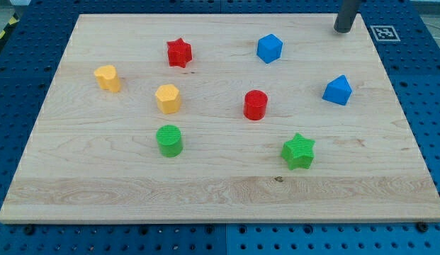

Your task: Move the blue triangle to the bottom right corner

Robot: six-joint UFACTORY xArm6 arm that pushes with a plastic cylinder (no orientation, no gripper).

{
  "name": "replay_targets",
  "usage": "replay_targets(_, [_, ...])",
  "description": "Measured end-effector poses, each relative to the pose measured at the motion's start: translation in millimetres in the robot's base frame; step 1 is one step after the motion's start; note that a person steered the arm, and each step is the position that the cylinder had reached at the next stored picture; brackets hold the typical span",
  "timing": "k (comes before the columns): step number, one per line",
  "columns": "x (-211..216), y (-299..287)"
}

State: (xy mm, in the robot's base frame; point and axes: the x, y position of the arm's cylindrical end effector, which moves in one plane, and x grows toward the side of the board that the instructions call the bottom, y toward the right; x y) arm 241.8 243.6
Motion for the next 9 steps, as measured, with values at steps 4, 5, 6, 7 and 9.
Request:
replay_targets(4, [38.3,-35.9])
replay_targets(5, [59.5,-35.9])
replay_targets(6, [84.2,-36.0])
replay_targets(7, [115.0,-45.9])
replay_targets(9, [119.4,-90.6])
